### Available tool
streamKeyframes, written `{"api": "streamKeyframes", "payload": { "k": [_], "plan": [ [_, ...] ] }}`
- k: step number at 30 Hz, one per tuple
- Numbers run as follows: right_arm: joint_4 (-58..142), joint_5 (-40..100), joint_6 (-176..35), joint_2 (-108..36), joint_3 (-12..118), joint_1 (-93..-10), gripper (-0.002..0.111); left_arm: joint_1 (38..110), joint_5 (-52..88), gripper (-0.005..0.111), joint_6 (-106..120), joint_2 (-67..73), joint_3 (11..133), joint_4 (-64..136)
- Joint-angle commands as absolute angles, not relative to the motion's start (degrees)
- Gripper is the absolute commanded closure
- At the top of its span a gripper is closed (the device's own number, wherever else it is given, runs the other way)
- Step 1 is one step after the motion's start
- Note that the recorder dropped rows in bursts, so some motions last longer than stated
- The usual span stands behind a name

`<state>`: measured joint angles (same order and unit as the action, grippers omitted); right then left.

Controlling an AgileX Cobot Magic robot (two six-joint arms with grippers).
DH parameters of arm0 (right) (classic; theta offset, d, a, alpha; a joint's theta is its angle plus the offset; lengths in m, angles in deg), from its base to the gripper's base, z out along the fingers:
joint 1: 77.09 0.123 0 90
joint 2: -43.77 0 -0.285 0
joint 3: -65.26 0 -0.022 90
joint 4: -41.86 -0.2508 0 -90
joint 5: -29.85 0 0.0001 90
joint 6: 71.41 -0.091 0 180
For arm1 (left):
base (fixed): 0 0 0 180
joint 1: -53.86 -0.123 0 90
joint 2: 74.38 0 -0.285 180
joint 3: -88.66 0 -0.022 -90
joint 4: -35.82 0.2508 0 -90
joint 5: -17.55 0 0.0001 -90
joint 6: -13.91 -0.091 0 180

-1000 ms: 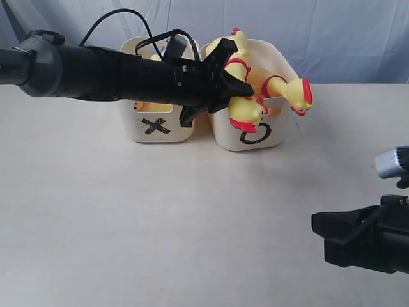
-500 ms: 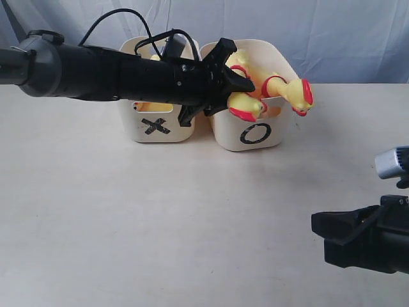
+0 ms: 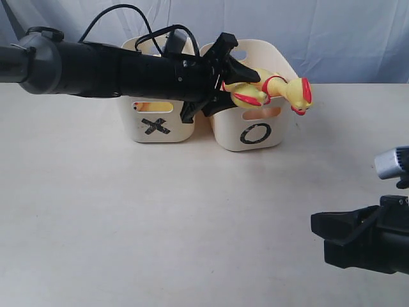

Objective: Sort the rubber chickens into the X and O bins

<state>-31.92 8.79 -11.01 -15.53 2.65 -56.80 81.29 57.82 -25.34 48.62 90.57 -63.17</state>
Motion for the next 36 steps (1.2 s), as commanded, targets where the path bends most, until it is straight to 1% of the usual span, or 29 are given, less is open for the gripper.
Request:
{"api": "streamKeyframes", "payload": {
  "k": [1,3,5,11,21,26,28,30,32,33,36],
  "plan": [
    [-32.1,8.7,-10.7,-15.1,2.5,-57.1,0.108,81.4,59.1,0.04,-24.6,48.1,91.1,-64.1],
    [-32.1,8.7,-10.5,-15.1,2.5,-57.1,0.108,81.4,59.6,0.037,-24.4,48.1,91.1,-64.1],
    [-32.1,8.6,-10.4,-15.1,2.5,-57.1,0.108,81.4,60.5,0.036,-24.4,48.1,91.1,-64.1],
    [-32.1,8.7,-10.2,-15.1,2.5,-57.1,0.108,80.3,62.0,0.036,-23.9,48.1,91.1,-64.1],
    [-32.1,8.7,-10.2,-15.1,2.5,-57.1,0.108,77.2,69.5,0.036,-21.0,48.1,91.1,-57.9],
    [-32.1,8.8,-10.2,-15.1,2.5,-57.1,0.108,75.9,75.4,0.036,-21.0,48.1,91.1,-57.0],
    [-32.1,8.8,-10.1,-15.1,2.5,-57.1,0.108,75.1,79.0,0.038,-21.0,48.1,91.1,-56.8],
    [-32.1,8.8,-10.1,-15.1,2.5,-57.1,0.108,74.1,81.9,0.043,-21.0,48.1,91.1,-56.8],
    [-32.1,8.8,-10.0,-15.1,2.5,-57.1,0.108,73.2,84.3,0.055,-21.1,47.9,91.1,-56.2],
    [-32.1,8.7,-10.0,-15.1,2.5,-57.1,0.108,72.8,85.4,0.063,-21.1,47.7,91.1,-55.6],
    [-32.1,8.7,-10.0,-15.1,2.5,-57.1,0.108,72.0,86.6,0.095,-21.2,46.5,91.1,-52.5]
  ]
}}
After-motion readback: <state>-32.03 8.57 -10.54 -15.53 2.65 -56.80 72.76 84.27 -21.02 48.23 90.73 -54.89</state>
